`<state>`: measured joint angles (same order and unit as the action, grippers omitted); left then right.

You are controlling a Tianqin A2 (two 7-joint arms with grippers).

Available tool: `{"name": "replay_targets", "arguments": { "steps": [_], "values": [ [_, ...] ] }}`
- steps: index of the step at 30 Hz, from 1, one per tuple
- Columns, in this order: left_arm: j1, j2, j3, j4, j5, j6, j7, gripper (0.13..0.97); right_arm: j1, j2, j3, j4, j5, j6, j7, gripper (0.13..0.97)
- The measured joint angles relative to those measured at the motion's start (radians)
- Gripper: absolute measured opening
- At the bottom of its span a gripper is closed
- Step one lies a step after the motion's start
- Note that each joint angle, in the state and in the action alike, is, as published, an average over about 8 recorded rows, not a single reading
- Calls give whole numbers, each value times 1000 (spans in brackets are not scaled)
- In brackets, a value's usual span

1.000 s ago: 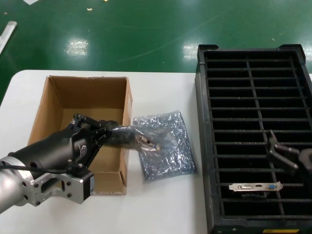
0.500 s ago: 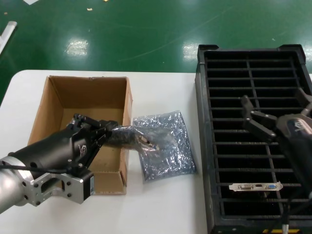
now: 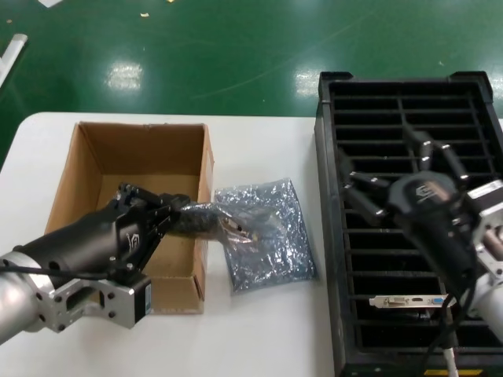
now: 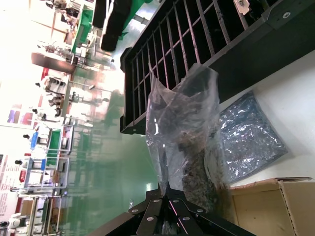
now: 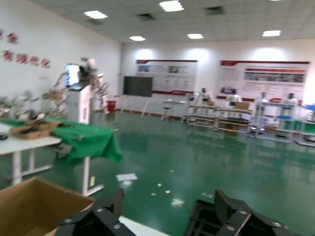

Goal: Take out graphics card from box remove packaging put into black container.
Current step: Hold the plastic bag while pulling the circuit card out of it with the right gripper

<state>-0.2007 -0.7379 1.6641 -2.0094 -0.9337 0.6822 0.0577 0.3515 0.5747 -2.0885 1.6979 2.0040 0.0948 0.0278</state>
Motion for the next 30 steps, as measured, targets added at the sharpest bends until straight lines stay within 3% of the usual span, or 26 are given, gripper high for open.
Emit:
{"name": "replay_targets", "arguments": {
  "steps": [7,19,23,30],
  "values": [
    [0,0,0,0,0,0,0,138,109,95,-210,15,154,87,-104,567],
    [0,0,0,0,0,0,0,138,266,181,-485,31,376,154,-254,303],
    [0,0,0,0,0,0,0,138,315,212,-562,41,443,158,-295,303],
    [0,0,0,0,0,0,0,138,371,246,-643,56,568,125,-404,200]
  ]
}}
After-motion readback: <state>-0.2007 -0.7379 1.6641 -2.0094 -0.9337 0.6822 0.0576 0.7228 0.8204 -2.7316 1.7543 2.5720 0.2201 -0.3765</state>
